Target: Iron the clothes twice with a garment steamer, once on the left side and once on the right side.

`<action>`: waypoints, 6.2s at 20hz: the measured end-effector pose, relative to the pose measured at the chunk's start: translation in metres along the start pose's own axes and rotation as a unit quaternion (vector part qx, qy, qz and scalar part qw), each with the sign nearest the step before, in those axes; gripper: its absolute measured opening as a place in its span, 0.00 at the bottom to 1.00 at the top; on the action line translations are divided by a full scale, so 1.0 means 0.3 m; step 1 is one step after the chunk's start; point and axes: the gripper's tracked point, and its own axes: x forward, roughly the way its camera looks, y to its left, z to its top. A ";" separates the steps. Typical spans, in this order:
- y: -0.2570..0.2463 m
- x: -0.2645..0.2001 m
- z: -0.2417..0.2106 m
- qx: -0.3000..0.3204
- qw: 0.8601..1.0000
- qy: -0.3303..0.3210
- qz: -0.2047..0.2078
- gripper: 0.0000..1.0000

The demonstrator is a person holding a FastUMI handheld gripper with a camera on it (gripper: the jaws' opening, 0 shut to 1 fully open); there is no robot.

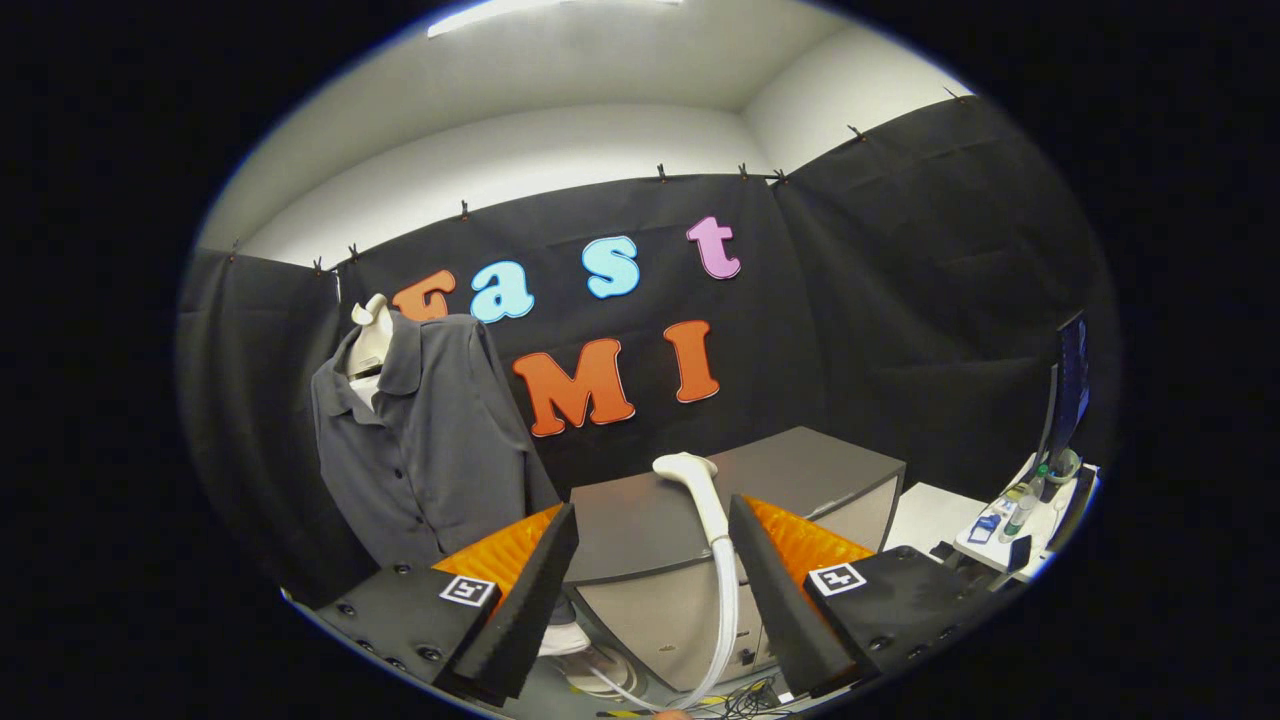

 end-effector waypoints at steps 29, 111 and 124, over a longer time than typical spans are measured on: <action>-0.240 0.974 -0.351 -0.071 0.951 0.300 0.031 0.98; 0.818 0.774 -0.550 -0.039 0.976 0.213 -0.027 0.45; 0.725 0.735 -0.867 -0.055 0.952 0.297 -0.045 0.45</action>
